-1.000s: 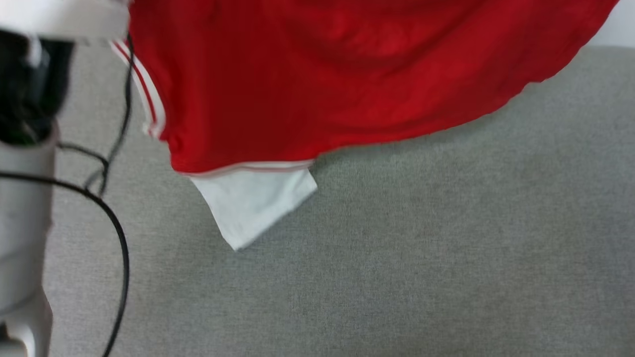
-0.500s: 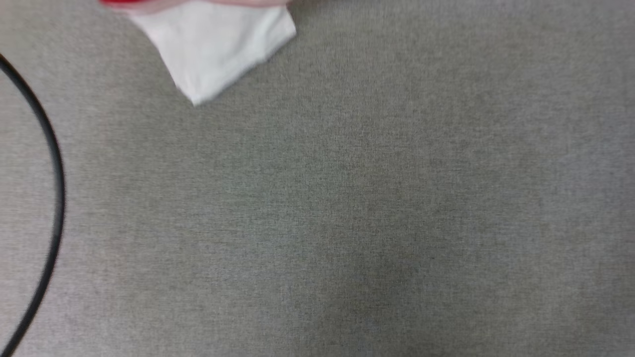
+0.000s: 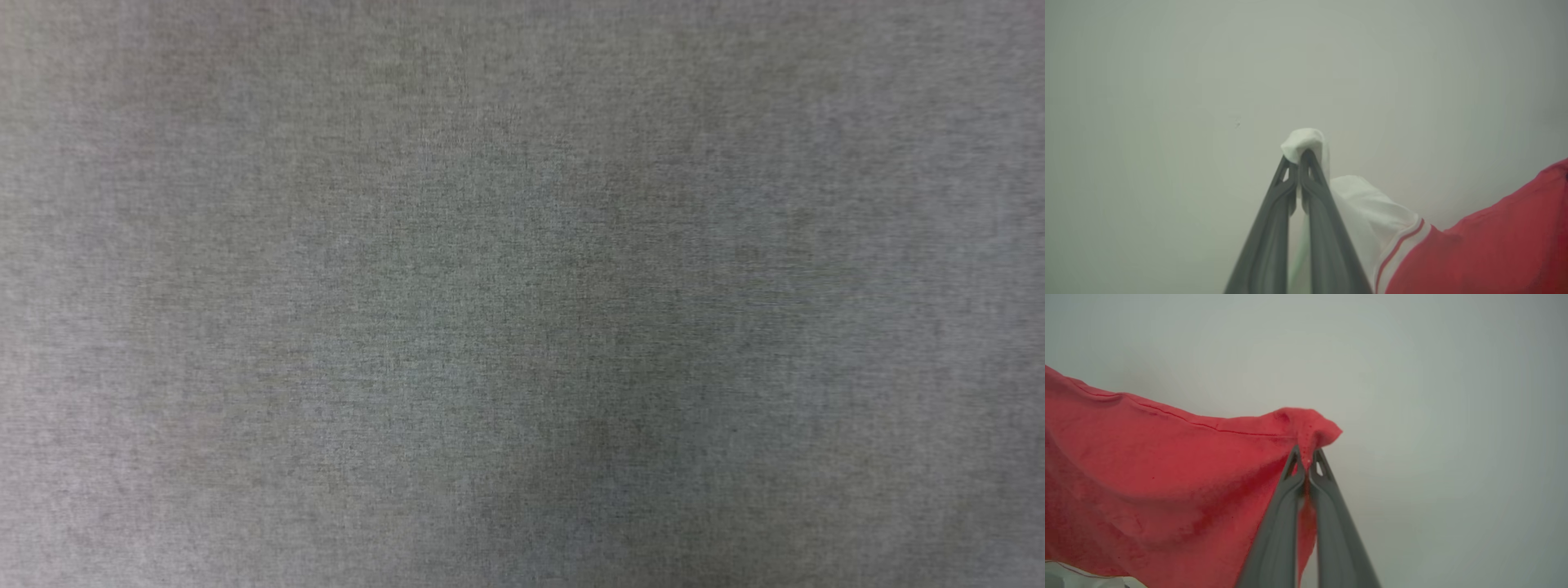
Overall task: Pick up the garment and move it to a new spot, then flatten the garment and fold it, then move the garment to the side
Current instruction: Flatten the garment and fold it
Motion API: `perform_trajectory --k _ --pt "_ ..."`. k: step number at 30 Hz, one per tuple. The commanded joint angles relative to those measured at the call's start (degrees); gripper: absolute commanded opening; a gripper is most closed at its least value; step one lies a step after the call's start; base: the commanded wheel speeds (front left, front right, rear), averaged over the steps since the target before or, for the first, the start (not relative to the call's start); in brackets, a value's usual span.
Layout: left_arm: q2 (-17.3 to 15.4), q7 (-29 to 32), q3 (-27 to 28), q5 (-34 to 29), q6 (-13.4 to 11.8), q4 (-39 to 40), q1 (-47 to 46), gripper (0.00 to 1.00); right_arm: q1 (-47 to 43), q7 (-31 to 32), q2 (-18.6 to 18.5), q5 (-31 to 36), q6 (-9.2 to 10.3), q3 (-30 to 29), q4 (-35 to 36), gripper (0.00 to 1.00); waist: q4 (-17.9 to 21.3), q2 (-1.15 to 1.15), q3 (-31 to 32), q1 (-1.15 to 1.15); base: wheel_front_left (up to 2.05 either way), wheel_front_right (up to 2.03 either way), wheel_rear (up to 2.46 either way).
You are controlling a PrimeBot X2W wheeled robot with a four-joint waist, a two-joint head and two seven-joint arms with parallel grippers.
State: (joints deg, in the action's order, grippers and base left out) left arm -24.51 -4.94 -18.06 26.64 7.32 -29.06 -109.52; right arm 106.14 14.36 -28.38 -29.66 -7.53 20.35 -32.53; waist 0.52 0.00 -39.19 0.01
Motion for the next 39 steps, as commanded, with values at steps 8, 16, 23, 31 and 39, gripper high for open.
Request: perform_trajectory --k 8,16,23,31,39 --pt "-1.43 -3.91 -1.82 3.77 0.11 -3.02 6.29 0.0 -3.42 -3.36 -0.18 -3.25 0.08 4.94 -3.76 0.0 -0.49 0.0 -1.94 -0.01 0.0 0.0 0.0" --pt "-3.27 -8.48 -1.61 7.85 0.1 -1.16 21.3 0.0 -15.55 -7.78 -1.58 -9.01 0.08 11.18 -1.82 0.0 -1.12 0.0 0.56 -0.01 0.0 0.0 0.0" --pt "-4.56 -9.74 -1.23 8.86 -1.02 6.06 37.46 0.0 -27.42 -9.59 -4.63 -12.91 0.08 14.75 3.06 0.0 -1.6 0.0 4.29 -0.01 0.0 0.0 0.0" --pt "-5.43 -10.05 0.83 12.93 -3.51 16.04 60.12 0.0 -42.89 -10.21 -8.29 -14.4 0.08 16.45 9.58 0.0 -1.36 0.0 11.25 -0.01 0.0 0.0 0.0" --pt "-6.98 -10.09 2.02 15.62 -7.78 25.6 83.77 0.0 -59.18 -9.32 -9.01 -14.79 0.08 16.2 13.26 0.0 -1.01 0.0 19.02 -0.01 0.0 0.0 0.0"
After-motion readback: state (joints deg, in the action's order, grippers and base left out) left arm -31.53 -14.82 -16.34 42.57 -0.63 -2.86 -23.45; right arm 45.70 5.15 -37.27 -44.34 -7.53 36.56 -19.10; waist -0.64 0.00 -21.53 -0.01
